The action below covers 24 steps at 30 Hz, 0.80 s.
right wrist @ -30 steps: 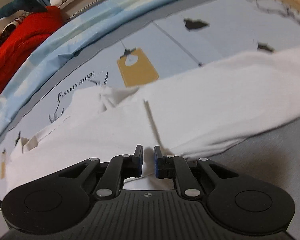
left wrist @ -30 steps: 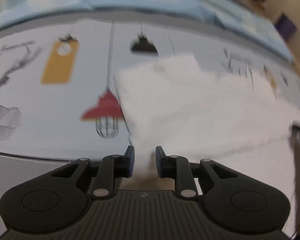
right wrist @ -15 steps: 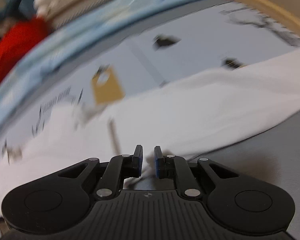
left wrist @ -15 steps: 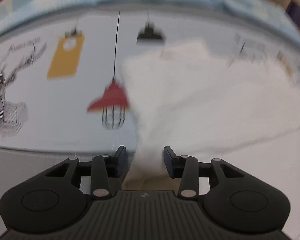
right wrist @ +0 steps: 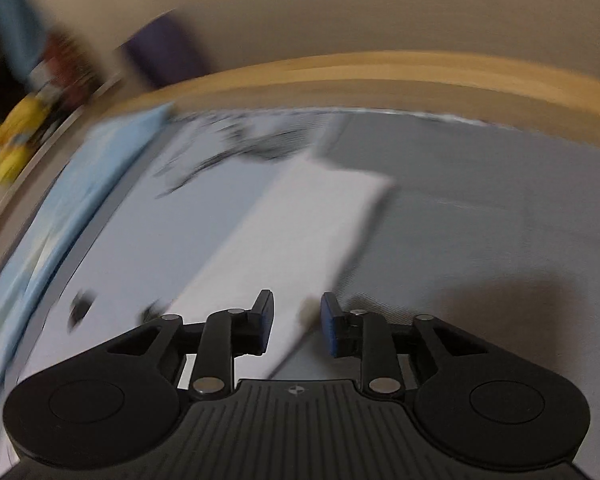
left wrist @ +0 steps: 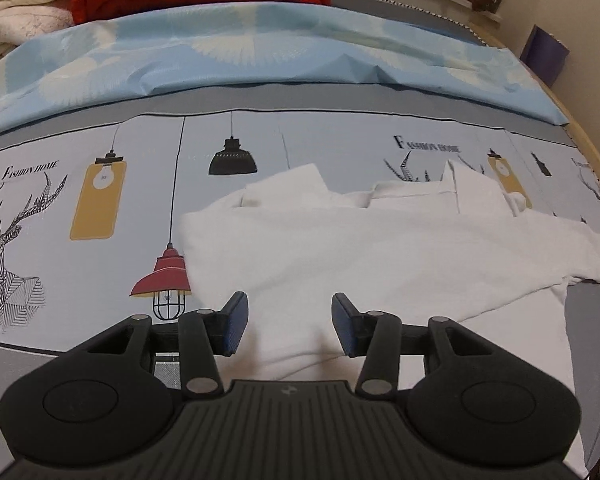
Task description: Fold small clothes
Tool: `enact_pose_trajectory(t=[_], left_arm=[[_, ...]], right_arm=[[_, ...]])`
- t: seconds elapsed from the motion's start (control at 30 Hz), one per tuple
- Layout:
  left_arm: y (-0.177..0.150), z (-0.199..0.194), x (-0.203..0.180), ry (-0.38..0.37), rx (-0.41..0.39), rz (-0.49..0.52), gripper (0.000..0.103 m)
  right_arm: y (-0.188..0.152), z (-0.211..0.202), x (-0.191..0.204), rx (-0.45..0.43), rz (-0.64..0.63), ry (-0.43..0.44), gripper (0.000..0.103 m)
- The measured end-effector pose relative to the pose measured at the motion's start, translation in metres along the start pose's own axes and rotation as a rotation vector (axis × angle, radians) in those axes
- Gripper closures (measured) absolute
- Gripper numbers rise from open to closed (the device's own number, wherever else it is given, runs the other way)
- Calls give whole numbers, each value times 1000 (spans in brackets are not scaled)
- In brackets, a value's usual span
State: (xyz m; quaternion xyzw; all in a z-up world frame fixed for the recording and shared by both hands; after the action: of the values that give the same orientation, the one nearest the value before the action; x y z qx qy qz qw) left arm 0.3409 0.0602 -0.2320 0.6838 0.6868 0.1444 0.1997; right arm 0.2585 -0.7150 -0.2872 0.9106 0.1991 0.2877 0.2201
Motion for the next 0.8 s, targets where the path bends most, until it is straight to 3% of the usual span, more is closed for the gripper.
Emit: enact_pose_trajectory(t=[0.07,0.17,0.23,0.3,0.37,0.43,0.53,0.63,0.73,0.8], left_arm=[[-2,4,4,5,2,1,52],[-4,9,7,15,12,8,52],[-6,12,9,22,18,18,52],[-7,12,13,29,19,20,52],[-5,11,19,38,17,12,52],[-2,8,27,40,6,-8,52],[4,2,38,41,-10,-50,52],[10,-4,53,37,-26,-109,52],[19,-13,78,37,-50,-201,53],[22,-17,92,26,-55,-260,54]], right_arm=[[6,14,-15,6,85,18,73],[11,28,-15,-3,114,67,74],[14,33,-11,-29,84,47,80],[16,30,-7,-79,57,-24,101],[22,17,10,-180,-29,-86,102],[22,0,51,-270,-162,-76,102],[-12,-50,160,-372,-398,112,102],[-101,-116,270,-348,-587,425,102],[-221,-183,348,-197,-676,736,102],[-302,-211,376,-18,-714,888,101]])
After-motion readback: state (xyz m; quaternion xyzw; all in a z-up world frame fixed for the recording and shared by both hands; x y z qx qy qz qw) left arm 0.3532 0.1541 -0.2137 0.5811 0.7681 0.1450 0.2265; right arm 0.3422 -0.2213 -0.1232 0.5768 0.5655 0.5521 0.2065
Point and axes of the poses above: each gripper's, at about its wrist camera, not at the fingertips, and z roughly the way its jaws point, x to its left, y to its top, the point moved 10 cm from there along z, roughly the way its jaws point, and after that the axes turned 2 degrees about x, right-handed, at the moved point
